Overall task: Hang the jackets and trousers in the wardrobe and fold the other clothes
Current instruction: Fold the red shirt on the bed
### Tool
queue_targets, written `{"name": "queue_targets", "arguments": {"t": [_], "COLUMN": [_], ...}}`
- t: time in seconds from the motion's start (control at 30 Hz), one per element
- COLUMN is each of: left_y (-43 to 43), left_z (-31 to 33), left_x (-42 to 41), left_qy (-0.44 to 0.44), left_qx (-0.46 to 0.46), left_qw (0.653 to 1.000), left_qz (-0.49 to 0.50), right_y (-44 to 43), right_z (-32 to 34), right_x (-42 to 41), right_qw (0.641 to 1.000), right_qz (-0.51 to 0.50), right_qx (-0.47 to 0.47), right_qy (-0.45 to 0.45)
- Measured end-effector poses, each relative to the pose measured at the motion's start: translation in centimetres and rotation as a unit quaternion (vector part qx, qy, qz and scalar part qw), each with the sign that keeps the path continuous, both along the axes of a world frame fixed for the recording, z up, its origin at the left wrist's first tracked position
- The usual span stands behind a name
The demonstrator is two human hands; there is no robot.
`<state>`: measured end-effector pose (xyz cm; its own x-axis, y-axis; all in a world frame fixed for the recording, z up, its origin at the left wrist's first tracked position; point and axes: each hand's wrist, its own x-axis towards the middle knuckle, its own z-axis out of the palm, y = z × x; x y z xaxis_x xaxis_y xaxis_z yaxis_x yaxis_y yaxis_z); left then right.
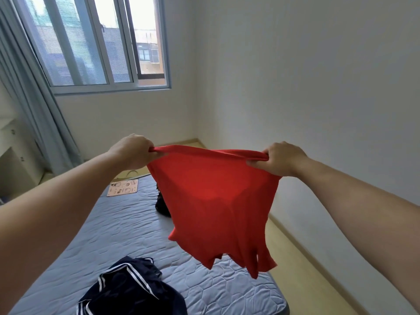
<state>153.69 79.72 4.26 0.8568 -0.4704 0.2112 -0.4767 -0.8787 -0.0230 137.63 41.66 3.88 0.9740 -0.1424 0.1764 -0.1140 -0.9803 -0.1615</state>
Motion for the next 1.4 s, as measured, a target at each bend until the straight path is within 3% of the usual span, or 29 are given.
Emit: {"name": "queue_targets", "arguments": {"t": [0.1, 0.17, 0.23, 0.33, 0.37, 0.4, 0.43, 0.47, 0.53, 0.57, 0.6, 0.67, 0.83, 1.0, 1.1, 1.2, 1.3, 1.4], "left_y": [0.1, 0.3, 0.1, -1.2, -1.7, -2.1, -2.3, -2.4, -2.2, -2.2, -2.2, -2.1, -1.1, -1.4, -2.2, -3.3, -3.9, -3.8], "left_z": [-0.4, -0.7, -1.1, -1.4, -1.5, -1.6, -1.6, -1.7, -2.1, -2.4, -2.8, -3.4, -3.8, -3.9, -3.9, -4.4, -4.9, -5.4], "left_x": [-0.2, -0.3, -1.0, -2.5, -2.9, -3.2, -3.4, -3.6, -3.6, -3.6, -3.7, -4.1, -3.9, -3.9, -4.9, -5.7, -5.8, -5.5], "left_qy": [0.092, 0.172, 0.265, 0.389, 0.403, 0.404, 0.399, 0.382, 0.280, 0.209, 0.150, 0.117, 0.202, 0.235, 0.265, 0.236, 0.199, 0.237], "left_qx": [-0.078, -0.193, -0.361, -0.575, -0.610, -0.624, -0.614, -0.567, -0.315, -0.160, -0.050, 0.000, -0.061, 0.070, 0.180, 0.278, 0.345, 0.389], "left_qw": [0.992, 0.965, 0.892, 0.716, 0.680, 0.666, 0.678, 0.725, 0.897, 0.954, 0.975, 0.980, 0.970, 0.968, 0.946, 0.931, 0.917, 0.890], "left_qz": [-0.025, -0.039, -0.055, -0.067, -0.061, -0.057, -0.065, -0.081, -0.128, -0.143, -0.156, -0.163, -0.118, -0.060, -0.043, -0.023, 0.001, 0.016], "right_y": [-0.5, -0.8, -1.4, -1.8, -1.9, -1.9, -1.9, -1.9, -1.9, -1.8, -1.7, -1.7, -1.9, -1.6, -1.2, -0.7, -0.3, 0.3], "right_z": [-0.3, -0.8, -1.5, -2.2, -2.4, -2.4, -2.5, -2.5, -2.5, -2.4, -2.4, -2.3, -2.0, -1.6, -1.5, -1.6, -1.7, -1.8], "right_x": [-0.3, -0.5, -0.5, -0.5, -0.5, -0.6, -0.6, -0.6, -0.8, -0.8, -0.8, -0.9, -1.5, -1.7, -1.8, -1.8, -2.1, -2.1], "right_qw": [0.993, 0.978, 0.970, 0.964, 0.964, 0.965, 0.965, 0.965, 0.958, 0.954, 0.950, 0.941, 0.927, 0.919, 0.914, 0.922, 0.931, 0.934], "right_qz": [0.007, 0.024, 0.015, -0.004, -0.007, -0.010, -0.013, -0.015, -0.015, -0.011, -0.004, 0.020, 0.023, 0.021, 0.014, 0.014, 0.015, 0.017], "right_qx": [-0.108, -0.182, -0.203, -0.187, -0.182, -0.179, -0.180, -0.188, -0.221, -0.241, -0.261, -0.307, -0.351, -0.370, -0.375, -0.356, -0.332, -0.324], "right_qy": [0.057, 0.094, 0.135, 0.189, 0.194, 0.193, 0.189, 0.184, 0.180, 0.178, 0.171, 0.145, 0.132, 0.133, 0.154, 0.153, 0.151, 0.148]}}
